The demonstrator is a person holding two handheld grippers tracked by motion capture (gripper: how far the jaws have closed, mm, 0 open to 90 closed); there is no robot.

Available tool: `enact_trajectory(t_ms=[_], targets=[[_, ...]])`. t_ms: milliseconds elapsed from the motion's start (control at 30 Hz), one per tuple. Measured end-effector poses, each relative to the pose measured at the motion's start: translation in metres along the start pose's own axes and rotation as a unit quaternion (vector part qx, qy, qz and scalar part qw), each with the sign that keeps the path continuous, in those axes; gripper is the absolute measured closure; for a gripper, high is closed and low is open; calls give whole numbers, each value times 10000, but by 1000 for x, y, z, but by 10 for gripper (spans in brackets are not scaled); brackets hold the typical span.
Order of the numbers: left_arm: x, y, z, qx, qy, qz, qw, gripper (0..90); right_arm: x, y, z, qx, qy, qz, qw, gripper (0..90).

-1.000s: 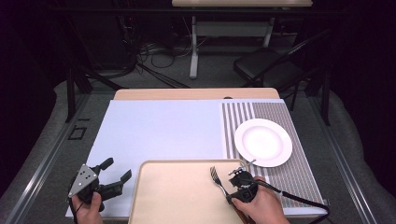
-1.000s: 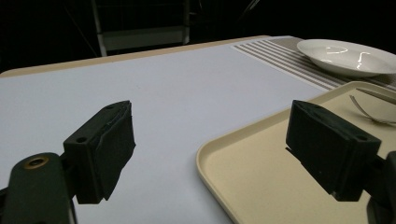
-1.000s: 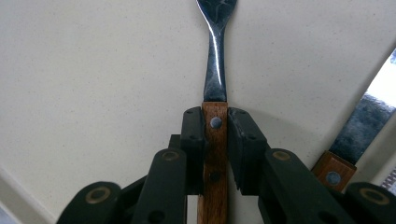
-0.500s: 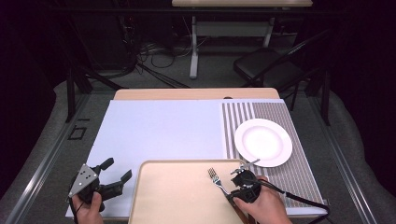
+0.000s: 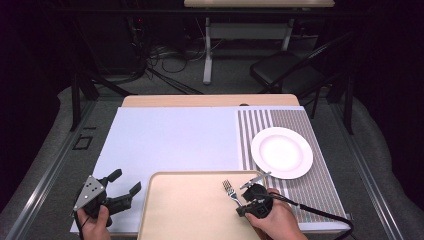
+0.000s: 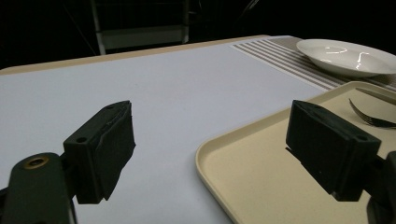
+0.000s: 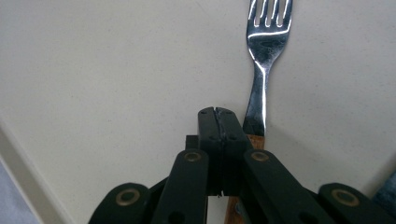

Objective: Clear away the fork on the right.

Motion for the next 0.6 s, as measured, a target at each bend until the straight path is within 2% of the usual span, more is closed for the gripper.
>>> enact_trajectory(t_ms=[67, 133, 167, 200, 300, 367, 400, 433, 467, 500, 533, 600], targets=[[0, 0, 0, 6, 2, -5, 10000, 156, 1, -3, -1, 22, 96, 72, 9999, 900], [0, 0, 0, 8, -4, 17, 10000, 156, 0, -5, -1, 20, -38, -9, 10000, 900], [0, 0, 0, 11, -9, 21, 10000, 156, 1, -4, -2, 32, 32, 196, 9998, 900], [0, 0, -1, 12, -12, 19, 10000, 157, 0, -6, -2, 65, -76, 79, 9999, 900], [0, 0, -1, 24, -19, 20, 10000, 156, 1, -5, -5, 95, 87, 181, 9998, 900], [0, 0, 0, 16, -19, 19, 10000, 156, 0, -7, -4, 124, -34, 55, 9999, 900], [0, 0, 0, 14, -18, 19, 10000, 156, 1, -6, -7, 178, 80, 92, 9998, 900], [0, 0, 0, 14, -19, 19, 10000, 156, 1, -5, -7, 181, 25, 143, 9997, 900], [0, 0, 0, 10, -16, 15, 10000, 156, -1, -7, -6, 188, -120, -32, 9997, 900], [0, 0, 0, 13, -14, 16, 10000, 156, 0, -8, -8, 252, -114, -142, 9995, 900], [0, 0, 0, 11, -14, 14, 10000, 156, 1, -5, -10, 272, -36, 59, 9996, 900], [0, 1, 0, 10, -7, 11, 10000, 156, 2, -5, -12, 279, -8, 58, 9996, 900]])
Point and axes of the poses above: each handheld gripper's, and its own axes: y roughly backward along the jaws, x roughly out of its underside, z roughly to its left, the point moved 6 cm from there along -y, roughly forward along the jaws, and after that the axes turned 10 degrees about y, right-handed, at the moved point
